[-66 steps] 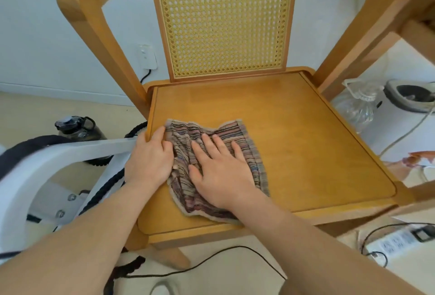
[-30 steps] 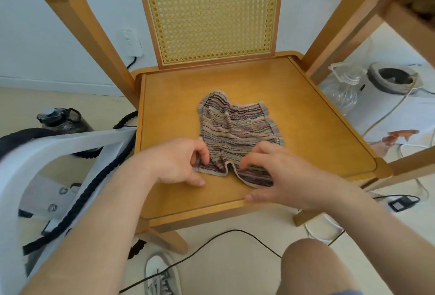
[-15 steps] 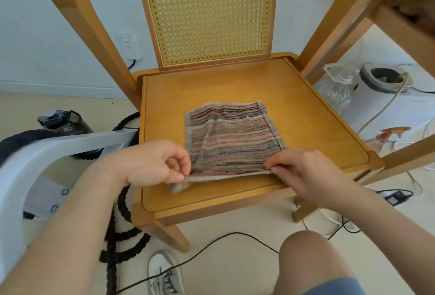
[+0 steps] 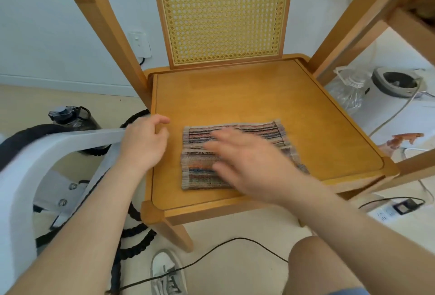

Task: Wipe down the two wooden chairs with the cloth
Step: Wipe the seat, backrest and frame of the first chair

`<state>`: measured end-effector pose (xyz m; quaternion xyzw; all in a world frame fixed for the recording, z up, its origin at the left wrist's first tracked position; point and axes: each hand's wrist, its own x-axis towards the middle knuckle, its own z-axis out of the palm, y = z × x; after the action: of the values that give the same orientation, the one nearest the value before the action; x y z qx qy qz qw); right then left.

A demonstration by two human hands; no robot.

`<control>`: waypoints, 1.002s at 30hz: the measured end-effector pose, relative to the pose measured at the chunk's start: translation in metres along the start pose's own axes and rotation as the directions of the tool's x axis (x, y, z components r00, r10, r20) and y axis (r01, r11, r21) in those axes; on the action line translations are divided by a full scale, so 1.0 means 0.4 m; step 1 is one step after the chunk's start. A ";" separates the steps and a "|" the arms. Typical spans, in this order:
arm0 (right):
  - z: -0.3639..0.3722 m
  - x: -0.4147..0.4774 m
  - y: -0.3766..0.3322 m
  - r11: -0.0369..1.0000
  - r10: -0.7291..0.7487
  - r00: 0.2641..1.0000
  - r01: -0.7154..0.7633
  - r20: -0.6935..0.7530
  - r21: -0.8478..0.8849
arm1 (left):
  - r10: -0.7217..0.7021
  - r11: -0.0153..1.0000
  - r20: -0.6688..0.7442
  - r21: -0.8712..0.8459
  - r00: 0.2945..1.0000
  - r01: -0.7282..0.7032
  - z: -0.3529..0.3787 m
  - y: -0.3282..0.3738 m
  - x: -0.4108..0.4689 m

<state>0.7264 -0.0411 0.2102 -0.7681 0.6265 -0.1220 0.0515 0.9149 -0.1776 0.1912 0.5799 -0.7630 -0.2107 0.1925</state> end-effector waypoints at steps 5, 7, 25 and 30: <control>0.098 0.057 0.045 0.996 0.050 0.982 -0.036 0.180 -0.079 | 0.012 0.990 0.043 0.137 0.999 -0.018 0.080 -0.030 -0.017; 0.073 0.029 0.169 0.955 0.286 0.949 -0.271 0.130 -0.118 | -0.025 0.992 0.063 0.125 0.998 0.017 0.087 -0.029 -0.025; 0.043 0.032 0.179 0.984 0.151 0.974 -0.131 0.172 -0.122 | 0.037 0.920 0.013 0.389 0.999 -0.039 0.092 -0.002 -0.016; 0.041 0.188 0.341 0.812 0.572 0.820 -0.562 0.025 -0.158 | 0.014 0.946 0.052 0.323 0.999 -0.030 0.094 -0.006 -0.010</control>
<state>0.6148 -0.1443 0.1720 -0.5519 0.8318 -0.0282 0.0524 0.8977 -0.1707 0.1584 0.5897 -0.7982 -0.0945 0.0786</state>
